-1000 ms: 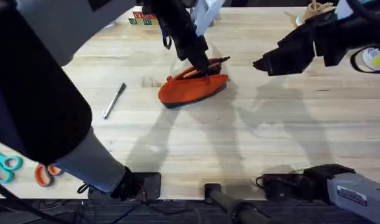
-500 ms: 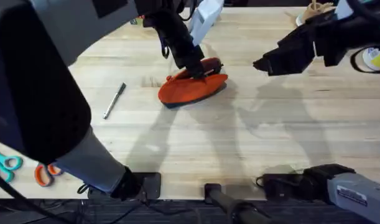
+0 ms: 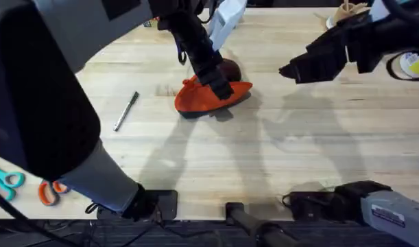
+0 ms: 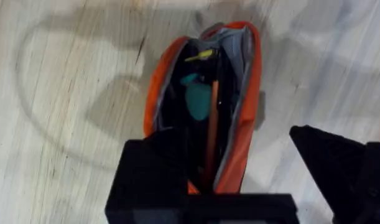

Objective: Unzip the bag, pick up the pens from the table one at a time and place them inside, then zip the bag closed.

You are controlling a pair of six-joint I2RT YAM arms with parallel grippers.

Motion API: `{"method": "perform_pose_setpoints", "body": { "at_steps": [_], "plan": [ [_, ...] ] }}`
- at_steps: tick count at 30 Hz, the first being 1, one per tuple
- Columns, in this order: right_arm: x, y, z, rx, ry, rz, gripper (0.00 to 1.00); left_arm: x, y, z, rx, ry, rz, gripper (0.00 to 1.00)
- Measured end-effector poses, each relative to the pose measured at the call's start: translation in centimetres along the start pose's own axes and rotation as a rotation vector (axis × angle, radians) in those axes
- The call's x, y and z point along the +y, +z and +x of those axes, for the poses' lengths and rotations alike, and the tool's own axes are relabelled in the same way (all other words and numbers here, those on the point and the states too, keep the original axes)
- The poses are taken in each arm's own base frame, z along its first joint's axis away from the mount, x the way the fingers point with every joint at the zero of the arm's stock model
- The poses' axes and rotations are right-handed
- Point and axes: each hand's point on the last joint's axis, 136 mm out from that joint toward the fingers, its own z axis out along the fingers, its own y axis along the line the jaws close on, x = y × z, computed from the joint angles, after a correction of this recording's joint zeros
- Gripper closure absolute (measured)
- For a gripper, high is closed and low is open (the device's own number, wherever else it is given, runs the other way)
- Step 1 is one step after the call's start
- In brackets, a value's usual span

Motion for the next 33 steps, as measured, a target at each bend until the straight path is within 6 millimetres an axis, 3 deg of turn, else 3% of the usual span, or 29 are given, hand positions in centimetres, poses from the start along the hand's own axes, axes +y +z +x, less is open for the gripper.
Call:
{"method": "perform_pose_setpoints", "body": {
  "at_steps": [13, 19, 26, 33],
  "plan": [
    [0.0, 0.0, 0.0, 0.000, 0.000, 0.000, 0.004, 0.8, -0.5, -1.2, -0.039, -0.036, -0.058, 0.008],
    [0.0, 0.0, 0.0, 0.000, 0.000, 0.000, 0.004, 0.3, -4.1, -2.3, -0.098, -0.087, -0.159, 0.007],
    [0.0, 0.0, 0.0, 0.000, 0.000, 0.000, 0.004, -0.2, -8.0, -2.1, -0.141, -0.220, -0.275, 0.007],
    [0.0, 0.0, 0.0, 0.000, 0.000, 0.000, 0.004, -0.3, -11.0, 0.8, -0.123, -0.454, -0.371, 0.007]
  ]
}}
